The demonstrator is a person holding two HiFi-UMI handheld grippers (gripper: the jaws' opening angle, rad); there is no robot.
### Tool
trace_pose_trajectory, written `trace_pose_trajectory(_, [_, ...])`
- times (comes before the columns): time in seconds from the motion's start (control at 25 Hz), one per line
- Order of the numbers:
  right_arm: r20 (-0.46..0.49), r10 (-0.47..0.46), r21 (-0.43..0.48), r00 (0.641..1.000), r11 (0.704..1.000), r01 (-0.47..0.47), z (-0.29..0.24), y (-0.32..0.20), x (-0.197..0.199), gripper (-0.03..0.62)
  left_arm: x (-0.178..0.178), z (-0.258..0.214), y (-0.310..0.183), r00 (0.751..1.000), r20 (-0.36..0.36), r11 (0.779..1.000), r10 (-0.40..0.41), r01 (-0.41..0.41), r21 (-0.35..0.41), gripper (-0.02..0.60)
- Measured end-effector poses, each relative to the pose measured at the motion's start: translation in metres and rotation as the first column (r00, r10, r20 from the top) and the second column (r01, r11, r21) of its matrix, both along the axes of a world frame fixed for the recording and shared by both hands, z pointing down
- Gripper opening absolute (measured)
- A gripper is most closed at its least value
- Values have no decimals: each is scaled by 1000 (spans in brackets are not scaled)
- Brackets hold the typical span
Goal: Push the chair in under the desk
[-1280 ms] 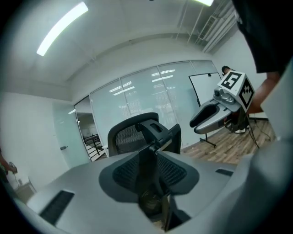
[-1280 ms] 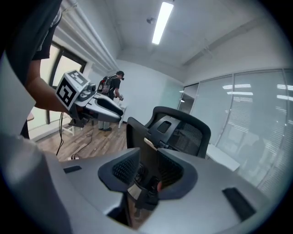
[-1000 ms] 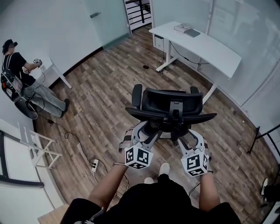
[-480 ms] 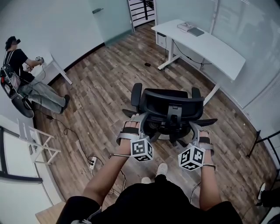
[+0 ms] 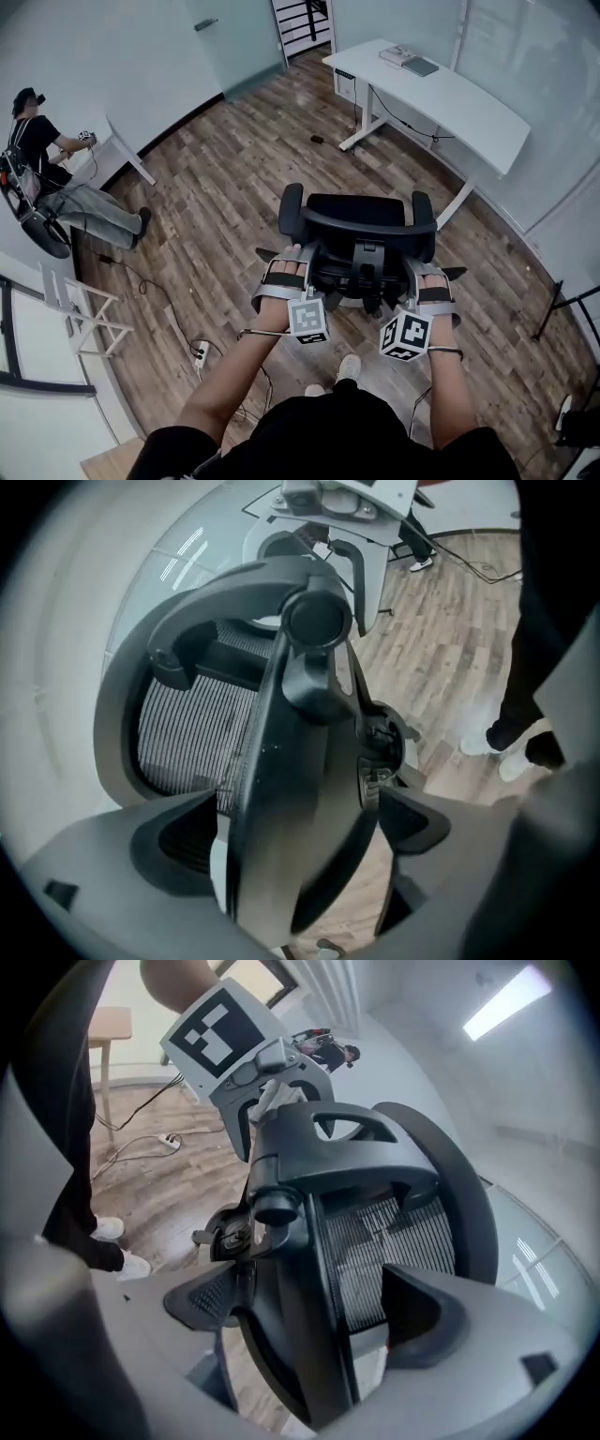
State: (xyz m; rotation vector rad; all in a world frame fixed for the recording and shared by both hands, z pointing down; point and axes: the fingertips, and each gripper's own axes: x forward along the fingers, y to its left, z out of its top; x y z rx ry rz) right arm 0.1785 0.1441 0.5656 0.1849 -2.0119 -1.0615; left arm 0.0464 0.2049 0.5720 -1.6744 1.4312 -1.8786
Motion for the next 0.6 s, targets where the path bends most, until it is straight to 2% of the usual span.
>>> trace_pose_trajectory(0.28, [-109,-64,51,992,996,70,22,-6,-7,468,4,9,-7,1000,-12,1000,1,-1,-14,529])
trace_pose_trajectory(0.6, [-165,-76,54,983,995,86,38,-17,-6,468,-1,23,-15,999,47,998,-9,12,-62,529])
